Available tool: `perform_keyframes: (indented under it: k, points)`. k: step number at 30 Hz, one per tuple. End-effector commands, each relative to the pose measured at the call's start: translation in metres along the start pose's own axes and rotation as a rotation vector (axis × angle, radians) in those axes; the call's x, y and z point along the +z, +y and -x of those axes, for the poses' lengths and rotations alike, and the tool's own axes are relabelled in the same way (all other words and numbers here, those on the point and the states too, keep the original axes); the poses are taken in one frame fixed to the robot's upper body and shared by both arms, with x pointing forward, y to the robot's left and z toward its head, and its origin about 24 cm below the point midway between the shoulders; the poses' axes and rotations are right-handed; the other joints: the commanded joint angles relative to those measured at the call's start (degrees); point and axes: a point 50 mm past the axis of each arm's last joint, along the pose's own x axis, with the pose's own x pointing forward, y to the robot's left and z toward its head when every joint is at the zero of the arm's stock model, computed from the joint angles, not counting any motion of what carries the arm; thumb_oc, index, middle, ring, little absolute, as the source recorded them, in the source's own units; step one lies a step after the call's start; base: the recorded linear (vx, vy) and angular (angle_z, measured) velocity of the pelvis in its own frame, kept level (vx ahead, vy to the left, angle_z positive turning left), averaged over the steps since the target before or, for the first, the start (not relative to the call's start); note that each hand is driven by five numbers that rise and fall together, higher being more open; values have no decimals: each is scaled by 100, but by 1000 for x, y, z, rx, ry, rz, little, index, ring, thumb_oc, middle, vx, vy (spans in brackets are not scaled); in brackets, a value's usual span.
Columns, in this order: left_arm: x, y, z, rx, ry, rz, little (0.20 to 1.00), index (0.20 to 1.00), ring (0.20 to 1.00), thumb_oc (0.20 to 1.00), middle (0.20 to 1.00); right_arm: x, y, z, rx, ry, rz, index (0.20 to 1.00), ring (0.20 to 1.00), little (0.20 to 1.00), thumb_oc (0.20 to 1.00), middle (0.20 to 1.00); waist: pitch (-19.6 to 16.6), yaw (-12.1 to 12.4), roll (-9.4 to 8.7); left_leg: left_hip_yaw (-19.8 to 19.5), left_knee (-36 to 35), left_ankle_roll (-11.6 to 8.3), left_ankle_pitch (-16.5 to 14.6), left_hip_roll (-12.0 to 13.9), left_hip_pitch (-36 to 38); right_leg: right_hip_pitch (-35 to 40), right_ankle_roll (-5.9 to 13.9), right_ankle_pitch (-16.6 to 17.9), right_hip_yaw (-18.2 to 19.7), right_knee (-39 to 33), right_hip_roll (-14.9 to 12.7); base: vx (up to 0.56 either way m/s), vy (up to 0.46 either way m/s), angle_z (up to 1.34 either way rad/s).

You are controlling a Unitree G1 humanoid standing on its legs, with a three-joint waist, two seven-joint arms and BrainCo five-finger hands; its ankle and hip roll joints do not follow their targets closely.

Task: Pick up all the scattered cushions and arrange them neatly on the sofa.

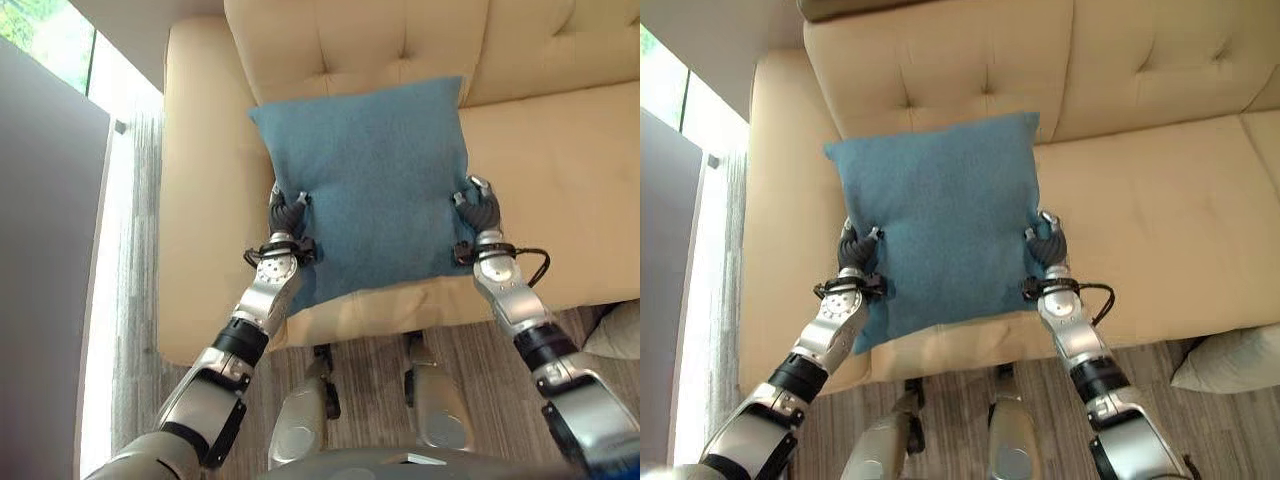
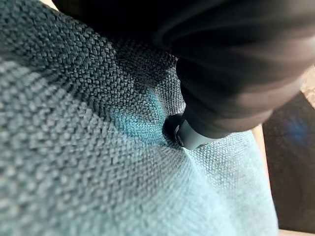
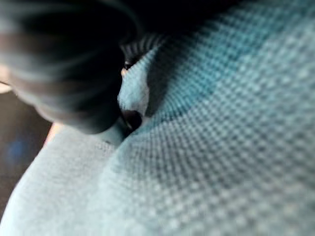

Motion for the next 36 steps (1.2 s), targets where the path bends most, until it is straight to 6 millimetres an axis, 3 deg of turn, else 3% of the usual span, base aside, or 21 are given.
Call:
perform_keyframes:
  k: [1, 4, 5, 6, 10, 13, 16, 23, 27, 28, 29, 30, 31, 32, 36]
  points:
    - [59, -41, -15, -132, -281, -16, 200, 200, 200, 200, 200, 78, 18, -21, -4, -313, -55, 200, 200, 200, 200, 200, -213, 95, -223, -441, 783, 85, -822, -307, -327, -446, 52, -1073, -39, 1259, 14, -67, 14, 3]
    - [70, -41, -21, -115, -316, -13, 200, 200, 200, 200, 200, 88, 15, -29, -36, -337, -52, 200, 200, 200, 200, 200, -196, 112, -217, -461, 842, 85, -805, -339, -506, -607, 50, -1064, -10, 1311, 10, -28, -12, 0]
    - [100, -48, -30, -95, -406, 2, 200, 200, 200, 200, 200, 119, 8, -43, -110, -425, -46, 200, 200, 200, 200, 200, -153, 120, -232, -500, 908, 68, -775, -361, -803, -916, 59, -1040, 7, 1364, 0, -39, -27, -2]
    - [114, -50, -34, -81, -450, -7, 200, 200, 200, 200, 200, 131, 6, -47, -138, -460, -48, 200, 200, 200, 200, 200, -147, 121, -227, -520, 897, 60, -753, -366, -880, -1007, 70, -1030, 18, 1378, 5, -42, -33, 0]
    - [158, -58, -38, -3, -634, -62, 200, 200, 200, 200, 200, 166, -2, -51, -282, -611, 33, 200, 200, 200, 200, 200, -143, 129, -200, -562, 686, 39, -622, -369, -994, -1170, 104, -994, 10, 1296, 6, -1, -5, 1]
    - [179, -62, -39, 50, -724, -113, 200, 200, 200, 200, 200, 181, -3, -52, -355, -693, 124, 200, 200, 200, 200, 200, -169, 112, -174, -584, 461, 4, -527, -372, -967, -1231, 110, -994, 13, 1257, 29, 14, 2, 0]
    - [212, -72, -44, 84, -810, -190, 200, 200, 200, 200, 200, 212, -5, -57, -430, -775, 175, 200, 200, 200, 200, 200, -172, 124, -134, -595, 205, -61, -387, -368, -984, -1306, 131, -960, -11, 1191, 43, 8, -8, 1]
    - [261, -86, -47, 103, -882, -206, 200, 200, 200, 200, 200, 261, -22, -68, -546, -821, 195, 200, 200, 200, 200, 200, -157, 159, -105, -640, -16, -167, -190, -363, -1286, -1535, 206, -808, -140, 978, 78, 11, -42, 7]
    - [283, -87, -48, 98, -908, -231, 200, 200, 200, 200, 200, 276, -35, -76, -572, -804, 244, 200, 200, 200, 200, 200, -228, 182, -116, -673, -16, -227, -149, -384, -1580, -1723, 246, -660, -202, 799, 92, 17, -34, 9]
    - [296, -87, -51, 71, -892, -240, 432, 432, 432, 432, 432, 282, -40, -81, -551, -777, 270, 200, 200, 200, 200, 200, -265, 201, -142, -686, -16, -251, -116, -396, -1759, -1829, 291, -531, -231, 644, 102, 13, -28, 4]
    - [300, -88, -52, 55, -875, -242, 1000, 1000, 1000, 1000, 1000, 284, -43, -84, -537, -759, 287, 200, 200, 200, 200, 200, -281, 210, -159, -692, -16, -265, -95, -403, -1842, -1879, 305, -467, -244, 563, 112, 12, -49, 2]
    - [309, -87, -52, 42, -873, -242, 1000, 1000, 1000, 1000, 1000, 288, -45, -86, -505, -739, 302, 200, 200, 200, 200, 200, -303, 213, -203, -694, -16, -279, -83, -413, -1949, -1926, 334, -395, -249, 458, 131, 9, -33, 2]
    - [315, -87, -52, 29, -866, -239, 1000, 1000, 1000, 1000, 1000, 290, -46, -88, -486, -722, 291, 558, 558, 558, 558, 558, -328, 216, -211, -686, -16, -294, -56, -416, -2054, -1997, 349, -328, -251, 372, 140, 10, -33, 5]
    - [320, -86, -54, 24, -854, -241, 1000, 1000, 1000, 1000, 1000, 292, -52, -90, -480, -700, 301, 1000, 1000, 1000, 1000, 1000, -356, 227, -228, -682, -16, -307, -33, -413, -2166, -2073, 377, -258, -262, 288, 146, 14, -24, 4]
    - [332, -77, -57, 1, -824, -255, 1000, 1000, 1000, 1000, 1000, 284, -59, -99, -377, -602, 265, 1000, 1000, 1000, 1000, 1000, -461, 251, -262, -687, -16, -324, 77, -431, -2548, -2379, 412, -103, -216, 126, 194, 0, 0, 0]
